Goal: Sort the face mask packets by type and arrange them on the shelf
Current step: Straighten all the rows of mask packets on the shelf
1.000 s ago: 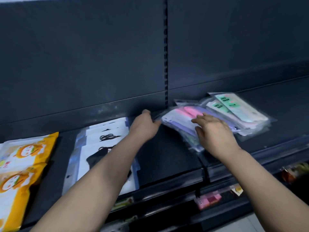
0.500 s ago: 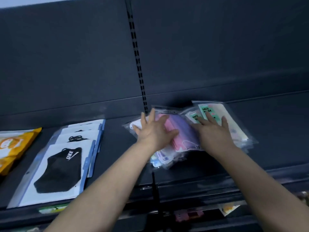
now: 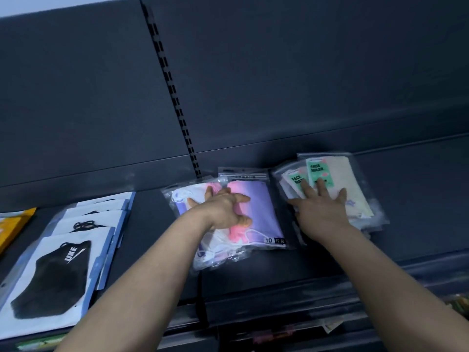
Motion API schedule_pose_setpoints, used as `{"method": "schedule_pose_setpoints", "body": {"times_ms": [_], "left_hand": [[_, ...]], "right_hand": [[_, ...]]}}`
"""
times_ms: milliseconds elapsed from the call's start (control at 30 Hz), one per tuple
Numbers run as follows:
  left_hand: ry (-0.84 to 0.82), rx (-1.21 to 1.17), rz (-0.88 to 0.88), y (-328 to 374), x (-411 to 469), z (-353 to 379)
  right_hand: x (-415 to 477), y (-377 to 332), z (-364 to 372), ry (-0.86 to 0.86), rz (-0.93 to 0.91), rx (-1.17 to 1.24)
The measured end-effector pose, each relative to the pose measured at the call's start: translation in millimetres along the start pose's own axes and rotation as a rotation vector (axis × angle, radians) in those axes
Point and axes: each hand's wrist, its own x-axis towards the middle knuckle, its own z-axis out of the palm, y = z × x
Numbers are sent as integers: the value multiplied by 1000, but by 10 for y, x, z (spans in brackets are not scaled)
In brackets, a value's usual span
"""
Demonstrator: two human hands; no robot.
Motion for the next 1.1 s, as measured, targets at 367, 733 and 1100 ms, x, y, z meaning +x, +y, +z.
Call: {"method": "schedule_pose_setpoints", "body": {"times_ms": [367,733,1100], "left_hand": [[302,-248,61,-212,-30,45],[388,-667,-198,-484,-114,261],[429,-716,-195,-299,-44,279]], "right_hand": [[-1,-159,-82,164,-184,228],[-164,-433,74,-85,-250,674],[-308,-286,15,-28,-185,625]]}}
